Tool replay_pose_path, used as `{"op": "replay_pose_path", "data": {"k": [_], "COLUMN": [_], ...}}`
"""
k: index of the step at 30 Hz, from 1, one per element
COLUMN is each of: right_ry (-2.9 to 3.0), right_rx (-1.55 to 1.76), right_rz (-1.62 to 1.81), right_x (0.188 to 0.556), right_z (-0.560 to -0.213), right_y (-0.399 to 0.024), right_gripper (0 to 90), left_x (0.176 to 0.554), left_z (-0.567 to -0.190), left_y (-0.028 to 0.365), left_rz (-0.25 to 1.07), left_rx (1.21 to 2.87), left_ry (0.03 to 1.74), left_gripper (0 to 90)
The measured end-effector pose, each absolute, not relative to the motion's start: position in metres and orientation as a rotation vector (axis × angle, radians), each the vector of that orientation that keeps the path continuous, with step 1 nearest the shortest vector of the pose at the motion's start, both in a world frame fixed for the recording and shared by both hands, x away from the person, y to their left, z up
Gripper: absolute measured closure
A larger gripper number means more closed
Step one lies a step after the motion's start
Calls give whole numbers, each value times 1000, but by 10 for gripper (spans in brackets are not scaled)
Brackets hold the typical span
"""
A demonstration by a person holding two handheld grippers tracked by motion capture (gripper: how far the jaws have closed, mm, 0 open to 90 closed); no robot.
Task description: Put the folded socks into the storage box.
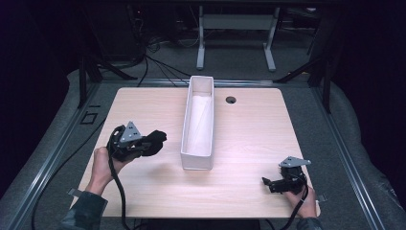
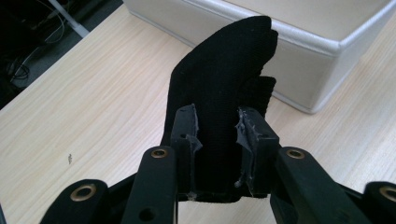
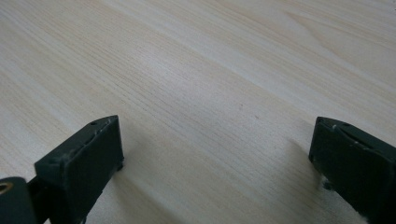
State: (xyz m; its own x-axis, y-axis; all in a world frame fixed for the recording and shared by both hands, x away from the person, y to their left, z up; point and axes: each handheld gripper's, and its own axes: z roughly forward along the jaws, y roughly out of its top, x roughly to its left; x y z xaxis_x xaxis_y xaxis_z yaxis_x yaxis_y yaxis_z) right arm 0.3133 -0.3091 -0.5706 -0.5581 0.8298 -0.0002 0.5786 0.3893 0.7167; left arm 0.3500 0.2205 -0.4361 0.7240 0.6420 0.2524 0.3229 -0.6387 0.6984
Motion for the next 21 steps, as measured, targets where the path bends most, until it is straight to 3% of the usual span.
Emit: {"op": "replay_pose_path", "data": {"k": [21], "right_ry": [2294], "right_rx": [1222], "right_rz": [968], "right_x": [313], "right_z": [-571], "right_y": [-309], "right_gripper": [23], "left_x": [361], "left_z": [-415], "left_y": [212], "left_rz": [681], "left_rx": [2265], "left_ry": [717], "left_gripper": [702]}}
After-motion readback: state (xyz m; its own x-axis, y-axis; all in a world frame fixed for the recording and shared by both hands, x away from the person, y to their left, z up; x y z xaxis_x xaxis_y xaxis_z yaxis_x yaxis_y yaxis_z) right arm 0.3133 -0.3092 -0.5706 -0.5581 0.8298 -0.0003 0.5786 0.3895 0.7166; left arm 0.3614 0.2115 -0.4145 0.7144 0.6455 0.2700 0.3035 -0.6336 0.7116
